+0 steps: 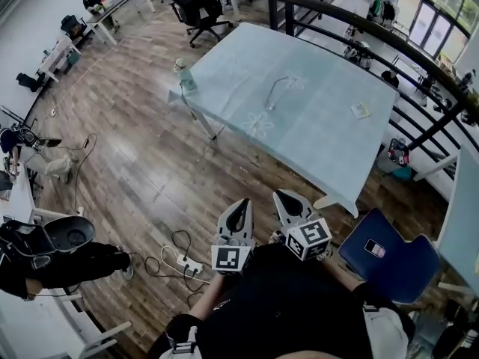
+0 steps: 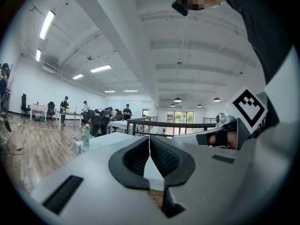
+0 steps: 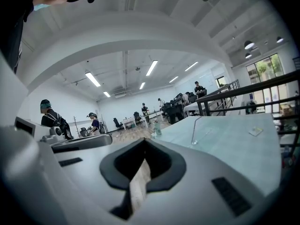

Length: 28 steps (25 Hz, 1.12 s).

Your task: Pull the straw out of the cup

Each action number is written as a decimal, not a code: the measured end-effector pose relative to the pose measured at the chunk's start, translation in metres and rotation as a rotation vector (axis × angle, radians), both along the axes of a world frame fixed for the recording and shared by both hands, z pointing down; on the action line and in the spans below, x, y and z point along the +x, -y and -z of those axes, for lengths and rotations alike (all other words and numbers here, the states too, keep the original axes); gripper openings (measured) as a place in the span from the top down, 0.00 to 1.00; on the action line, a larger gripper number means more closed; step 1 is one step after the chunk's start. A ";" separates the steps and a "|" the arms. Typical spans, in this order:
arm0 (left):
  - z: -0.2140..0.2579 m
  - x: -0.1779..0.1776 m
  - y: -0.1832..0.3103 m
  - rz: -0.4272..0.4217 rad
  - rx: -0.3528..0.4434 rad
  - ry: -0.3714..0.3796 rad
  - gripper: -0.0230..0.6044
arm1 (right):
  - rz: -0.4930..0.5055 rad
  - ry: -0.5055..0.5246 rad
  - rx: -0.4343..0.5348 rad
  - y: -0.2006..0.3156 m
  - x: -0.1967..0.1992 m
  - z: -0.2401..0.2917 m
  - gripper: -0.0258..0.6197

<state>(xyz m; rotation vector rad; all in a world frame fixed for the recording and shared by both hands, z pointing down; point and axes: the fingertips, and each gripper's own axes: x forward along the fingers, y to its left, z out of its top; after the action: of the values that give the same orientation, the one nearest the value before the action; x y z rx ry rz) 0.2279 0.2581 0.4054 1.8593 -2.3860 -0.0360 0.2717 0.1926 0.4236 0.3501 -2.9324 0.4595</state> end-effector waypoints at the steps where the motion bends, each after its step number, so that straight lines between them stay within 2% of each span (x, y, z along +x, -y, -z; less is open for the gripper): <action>1: -0.001 -0.002 0.006 -0.004 0.002 0.000 0.94 | -0.004 0.000 -0.001 0.005 -0.002 0.000 0.95; 9: 0.000 -0.013 0.043 -0.048 -0.003 -0.001 0.94 | -0.050 0.016 0.006 0.037 -0.007 0.003 0.95; 15: -0.003 -0.019 0.070 -0.091 0.032 -0.040 0.94 | -0.122 0.001 0.015 0.065 -0.002 -0.002 0.95; 19: -0.007 -0.026 0.090 -0.135 0.024 -0.039 0.94 | -0.174 -0.014 0.019 0.081 -0.006 -0.006 0.95; 22: -0.013 -0.039 0.101 -0.161 0.009 -0.045 0.94 | -0.202 -0.029 0.024 0.089 -0.017 -0.011 0.95; 25: -0.017 -0.058 0.121 -0.221 0.035 -0.013 0.94 | -0.235 -0.044 0.034 0.104 -0.034 -0.015 0.95; 28: -0.010 -0.082 0.147 -0.261 0.062 -0.034 0.94 | -0.301 -0.056 0.029 0.124 -0.047 -0.015 0.95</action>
<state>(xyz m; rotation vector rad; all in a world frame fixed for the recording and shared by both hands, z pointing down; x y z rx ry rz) 0.1463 0.1106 0.4158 2.1636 -2.1234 -0.1181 0.2245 0.0688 0.4385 0.8005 -2.8429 0.4361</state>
